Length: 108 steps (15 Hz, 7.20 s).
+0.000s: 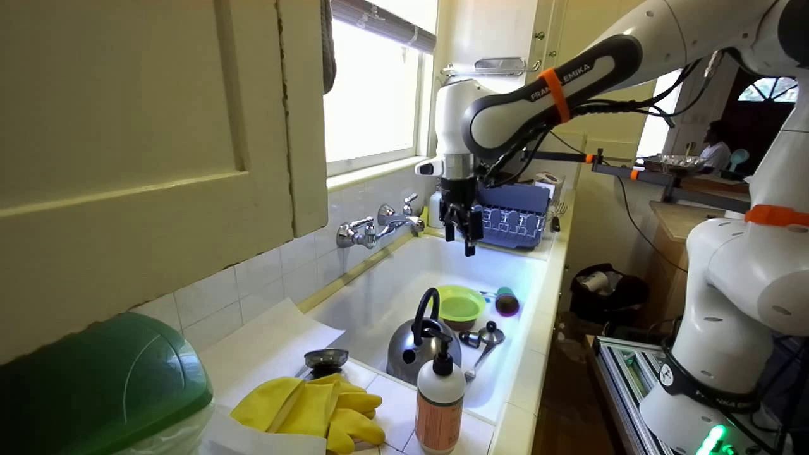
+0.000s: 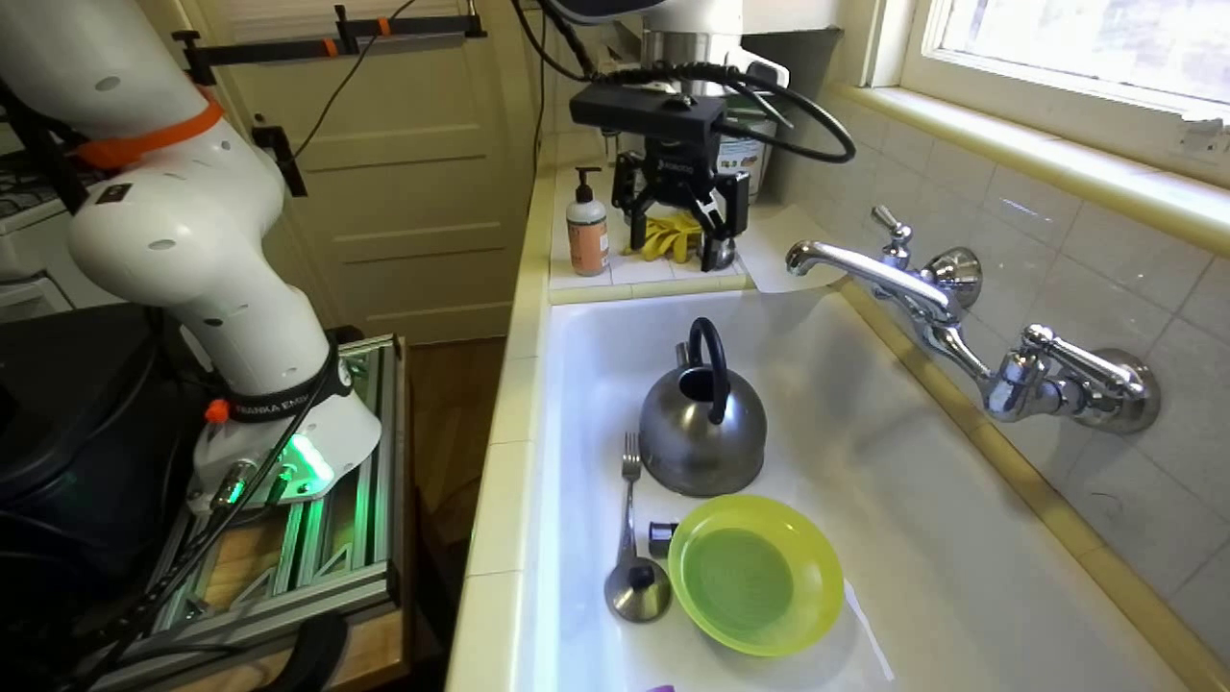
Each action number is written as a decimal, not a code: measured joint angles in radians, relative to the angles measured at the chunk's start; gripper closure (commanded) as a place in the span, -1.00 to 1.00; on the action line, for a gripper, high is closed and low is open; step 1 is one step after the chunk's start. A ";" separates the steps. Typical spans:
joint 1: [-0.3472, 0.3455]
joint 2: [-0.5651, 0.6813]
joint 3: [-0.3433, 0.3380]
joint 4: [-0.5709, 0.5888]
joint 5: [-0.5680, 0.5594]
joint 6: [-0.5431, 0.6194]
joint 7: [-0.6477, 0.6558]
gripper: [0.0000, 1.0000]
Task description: Move the faucet head to the left and put the kettle under the faucet head
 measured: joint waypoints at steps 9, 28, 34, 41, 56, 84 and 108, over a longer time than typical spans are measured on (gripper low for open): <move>0.025 0.157 0.028 -0.013 0.032 0.259 -0.143 -1.00; 0.026 0.275 0.092 -0.008 -0.178 0.323 -0.210 -0.22; 0.027 0.284 0.099 -0.006 -0.226 0.323 -0.210 0.32; 0.027 0.290 0.103 0.002 -0.245 0.325 -0.210 0.89; 0.008 0.306 0.076 0.022 -0.244 0.325 -0.023 0.89; -0.031 0.383 0.043 0.127 -0.244 0.326 0.171 0.89; -0.029 0.382 0.125 0.145 -0.160 0.290 0.099 -1.00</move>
